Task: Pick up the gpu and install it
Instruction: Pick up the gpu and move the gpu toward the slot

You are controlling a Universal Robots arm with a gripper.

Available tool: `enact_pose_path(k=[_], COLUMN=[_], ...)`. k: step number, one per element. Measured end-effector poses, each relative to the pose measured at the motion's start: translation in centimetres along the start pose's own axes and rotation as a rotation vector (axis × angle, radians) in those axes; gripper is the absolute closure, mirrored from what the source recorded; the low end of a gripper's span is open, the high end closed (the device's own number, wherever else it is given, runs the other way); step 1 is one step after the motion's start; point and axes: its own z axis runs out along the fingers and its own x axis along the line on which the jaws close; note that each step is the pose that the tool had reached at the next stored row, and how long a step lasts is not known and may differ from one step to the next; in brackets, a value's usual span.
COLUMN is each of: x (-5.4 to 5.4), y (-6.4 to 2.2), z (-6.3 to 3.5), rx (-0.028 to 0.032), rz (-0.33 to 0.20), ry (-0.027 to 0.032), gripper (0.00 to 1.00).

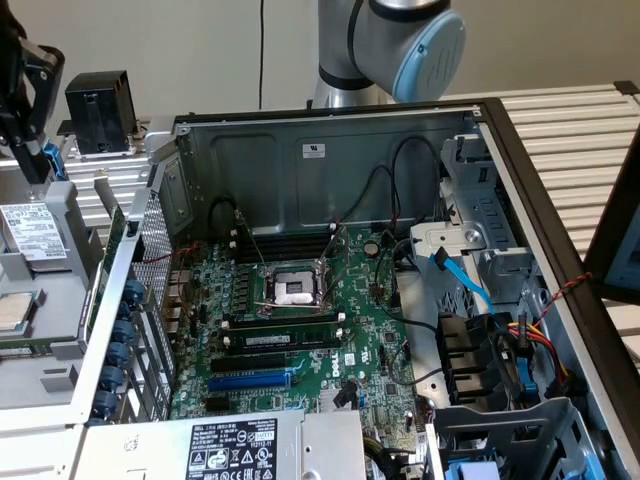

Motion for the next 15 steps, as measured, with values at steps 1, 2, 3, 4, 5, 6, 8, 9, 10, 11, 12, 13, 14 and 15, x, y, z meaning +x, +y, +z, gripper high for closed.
enact_pose_path(k=[1, 2, 3, 4, 5, 6, 8, 9, 10, 11, 12, 13, 14, 15], x=[0.0, 0.1, 0.1, 0.2, 0.4, 0.5, 0.7, 0.8, 0.8, 0.8, 0.8, 0.8, 0.8, 0.8], y=[-0.01, -0.03, -0.05, -0.08, -0.1, -0.12, -0.15, -0.16, -0.18, -0.19, -0.2, -0.2, -0.21, -0.22], z=[0.15, 0.3, 0.46, 0.62, 0.76, 0.86, 1.19, 1.36, 1.55, 1.73, 1.91, 2.08, 2.23, 2.36], rx=[-0.0024, -0.0048, -0.0069, -0.0085, -0.0092, -0.0095, -0.0104, -0.0104, -0.0107, -0.0112, -0.012, -0.0135, -0.0161, -0.019], rz=[0.0, 0.0, 0.0, 0.001, 0.001, 0.001, 0.001, 0.001, 0.001, 0.001, 0.002, 0.002, 0.002, 0.003], ry=[0.0002, 0.0003, 0.0005, 0.0005, 0.0001, -0.0009, -0.0014, -0.0013, -0.0013, -0.0013, -0.0013, -0.0013, -0.0014, -0.0014], gripper=[0.89, 0.88, 0.82, 0.82, 0.76, 0.7, 0.64, 0.64, 0.58, 0.58, 0.58, 0.58, 0.58, 0.58])
